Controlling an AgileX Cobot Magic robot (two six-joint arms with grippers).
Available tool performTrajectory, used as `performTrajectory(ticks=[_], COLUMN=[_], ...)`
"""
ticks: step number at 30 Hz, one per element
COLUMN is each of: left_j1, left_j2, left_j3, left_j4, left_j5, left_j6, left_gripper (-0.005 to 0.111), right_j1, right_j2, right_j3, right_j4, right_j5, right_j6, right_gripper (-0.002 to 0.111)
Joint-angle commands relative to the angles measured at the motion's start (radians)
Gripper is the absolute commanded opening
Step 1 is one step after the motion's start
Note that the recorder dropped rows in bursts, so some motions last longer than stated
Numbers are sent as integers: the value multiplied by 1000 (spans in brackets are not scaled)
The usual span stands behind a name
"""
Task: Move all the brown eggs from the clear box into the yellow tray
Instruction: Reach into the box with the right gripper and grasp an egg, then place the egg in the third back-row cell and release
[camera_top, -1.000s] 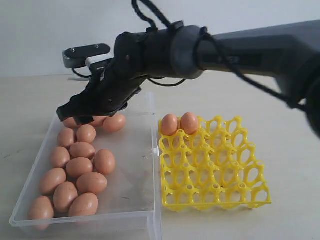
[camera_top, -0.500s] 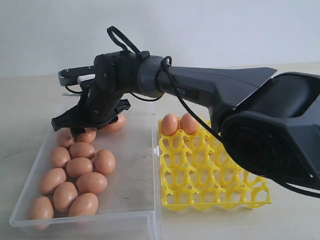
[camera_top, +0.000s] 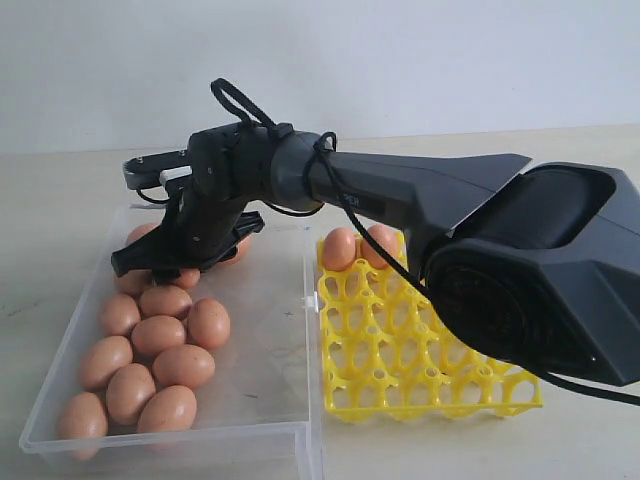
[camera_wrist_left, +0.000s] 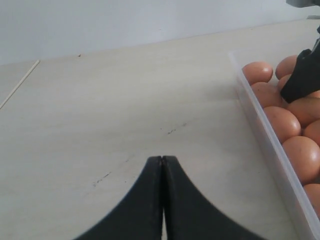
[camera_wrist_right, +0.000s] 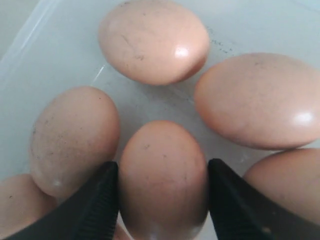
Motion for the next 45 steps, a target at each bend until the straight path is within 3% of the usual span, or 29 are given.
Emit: performTrajectory(ticks=[1, 7, 17, 24, 34, 45], left_j1=[-8, -8, -8, -8, -8, -8], left_j2=[-6, -6, -6, -6, -6, -6], left_j3=[-4, -4, -4, -4, -4, -4], left_j4=[-2, -2, -2, -2, -2, -2], left_j5=[-9, -9, -9, -9, -9, -9], left_j6=[-4, -4, -4, -4, -4, -4], left_gripper=[0, 0, 0, 0, 0, 0], right_j1=[1, 1, -85, -210, -326, -367], right_j2=[-26, -170, -581, -762, -785, -700], right_j3=[-6, 163, 859, 1209, 1365, 1375], right_j4=[-20, -87, -97, 29, 97, 105], right_j5=[-20, -236, -869, -1006, -1069, -1111], right_j6=[-4, -12, -111, -286, -298, -298], right_gripper=[0, 0, 0, 0, 0, 0])
